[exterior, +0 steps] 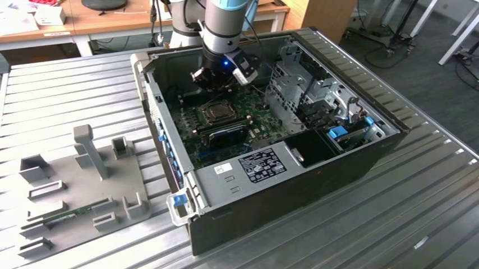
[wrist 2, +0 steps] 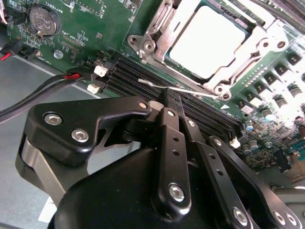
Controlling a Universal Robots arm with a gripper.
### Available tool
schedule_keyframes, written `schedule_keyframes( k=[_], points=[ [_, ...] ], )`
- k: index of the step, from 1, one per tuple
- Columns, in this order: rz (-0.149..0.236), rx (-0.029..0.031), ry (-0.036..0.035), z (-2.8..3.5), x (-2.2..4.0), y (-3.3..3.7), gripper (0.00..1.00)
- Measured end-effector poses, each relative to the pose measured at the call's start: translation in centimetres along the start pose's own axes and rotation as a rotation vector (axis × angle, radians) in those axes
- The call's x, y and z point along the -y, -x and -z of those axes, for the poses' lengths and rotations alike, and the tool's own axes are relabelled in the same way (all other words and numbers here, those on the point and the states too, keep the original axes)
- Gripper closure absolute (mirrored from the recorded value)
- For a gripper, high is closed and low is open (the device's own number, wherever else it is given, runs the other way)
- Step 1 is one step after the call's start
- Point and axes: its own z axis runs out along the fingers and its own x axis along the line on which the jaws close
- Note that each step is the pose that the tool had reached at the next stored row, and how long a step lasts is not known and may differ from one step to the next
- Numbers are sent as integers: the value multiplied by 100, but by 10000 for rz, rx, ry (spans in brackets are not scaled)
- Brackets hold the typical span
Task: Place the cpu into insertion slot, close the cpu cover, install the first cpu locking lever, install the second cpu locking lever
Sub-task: 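Install the first cpu locking lever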
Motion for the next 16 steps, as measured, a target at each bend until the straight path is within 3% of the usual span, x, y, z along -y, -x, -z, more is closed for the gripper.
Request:
schedule_keyframes(
  k=[16],
  points=[
    [-2,1,-1,-101,61,7,90]
  ],
)
